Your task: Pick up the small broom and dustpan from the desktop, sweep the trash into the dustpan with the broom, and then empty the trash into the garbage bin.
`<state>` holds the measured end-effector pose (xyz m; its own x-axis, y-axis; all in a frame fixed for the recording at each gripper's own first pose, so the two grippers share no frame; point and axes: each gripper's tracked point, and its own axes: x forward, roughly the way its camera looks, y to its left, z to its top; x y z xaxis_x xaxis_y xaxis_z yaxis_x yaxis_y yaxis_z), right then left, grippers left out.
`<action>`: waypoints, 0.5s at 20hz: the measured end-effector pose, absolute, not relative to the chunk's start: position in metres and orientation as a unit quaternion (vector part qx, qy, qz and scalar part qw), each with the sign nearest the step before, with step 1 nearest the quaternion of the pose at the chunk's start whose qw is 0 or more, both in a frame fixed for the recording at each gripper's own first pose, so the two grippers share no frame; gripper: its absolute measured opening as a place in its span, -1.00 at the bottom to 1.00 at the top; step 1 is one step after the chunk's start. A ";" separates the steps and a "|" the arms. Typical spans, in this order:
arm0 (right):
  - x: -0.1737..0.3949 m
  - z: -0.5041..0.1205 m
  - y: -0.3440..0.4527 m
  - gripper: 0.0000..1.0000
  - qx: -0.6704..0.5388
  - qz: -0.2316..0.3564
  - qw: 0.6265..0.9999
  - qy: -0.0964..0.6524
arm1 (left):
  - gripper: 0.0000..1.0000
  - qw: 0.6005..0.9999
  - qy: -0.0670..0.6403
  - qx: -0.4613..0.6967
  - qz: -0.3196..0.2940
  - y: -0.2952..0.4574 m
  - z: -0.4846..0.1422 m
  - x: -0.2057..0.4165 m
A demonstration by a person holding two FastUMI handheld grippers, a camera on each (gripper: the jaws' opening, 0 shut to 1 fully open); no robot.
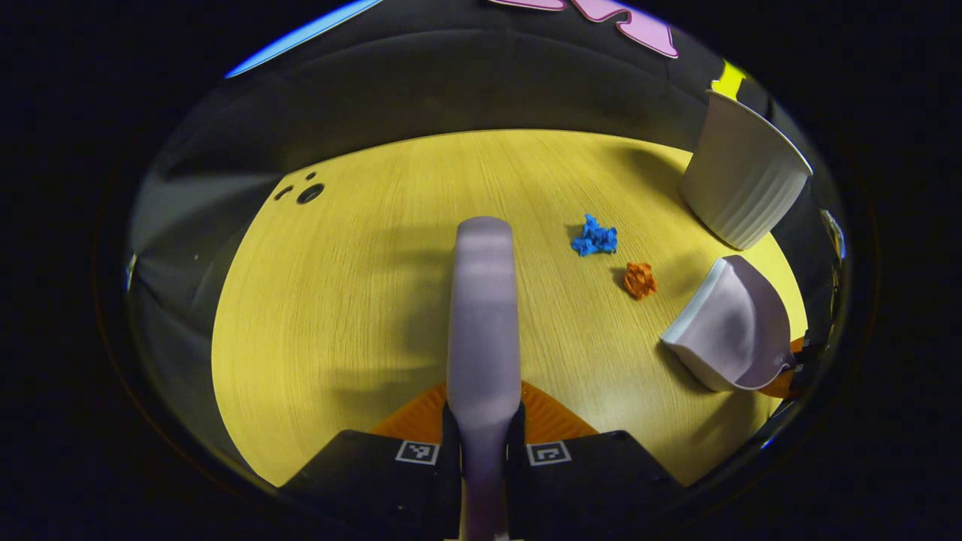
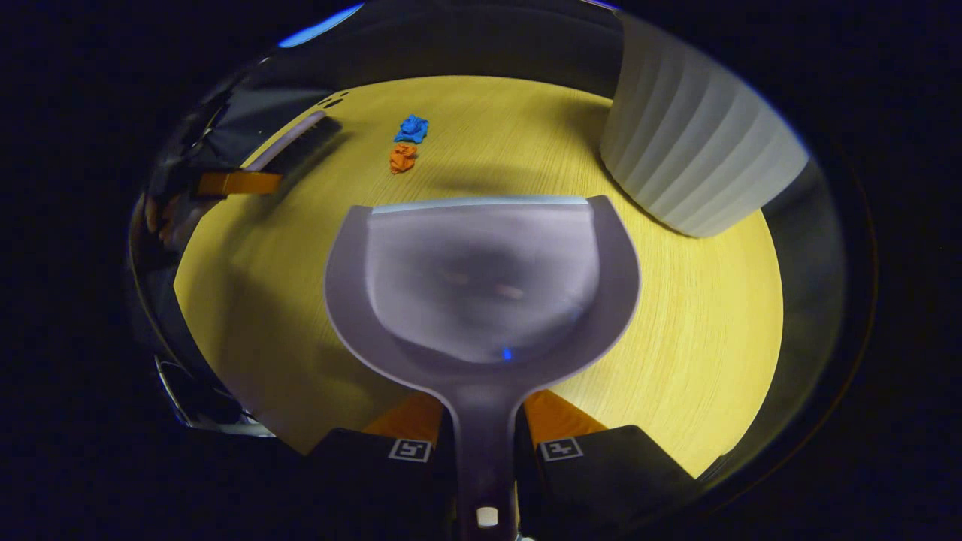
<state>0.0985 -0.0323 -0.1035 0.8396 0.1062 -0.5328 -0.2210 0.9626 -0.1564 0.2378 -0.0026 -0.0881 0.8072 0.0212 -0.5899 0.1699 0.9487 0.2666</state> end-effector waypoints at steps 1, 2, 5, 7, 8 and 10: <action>0.100 -0.101 -0.035 -0.25 -0.118 0.090 0.951 0.270 | -0.44 0.935 0.309 0.166 -0.049 -0.007 -0.082 0.251; 0.102 -0.096 -0.037 -0.25 -0.131 0.094 0.950 0.267 | -0.44 0.932 0.309 0.182 -0.058 -0.012 -0.077 0.264; 0.105 -0.089 -0.041 -0.26 -0.167 0.111 0.945 0.258 | -0.44 0.915 0.312 0.240 -0.087 -0.029 -0.071 0.301; 0.101 -0.087 -0.040 -0.26 -0.183 0.125 0.941 0.255 | -0.44 0.900 0.320 0.273 -0.112 -0.044 -0.073 0.313; 0.100 -0.086 -0.040 -0.26 -0.190 0.131 0.939 0.255 | -0.44 0.892 0.325 0.288 -0.125 -0.049 -0.075 0.317; 0.100 -0.089 -0.038 -0.26 -0.201 0.138 0.934 0.262 | -0.44 0.880 0.326 0.318 -0.133 -0.055 -0.076 0.328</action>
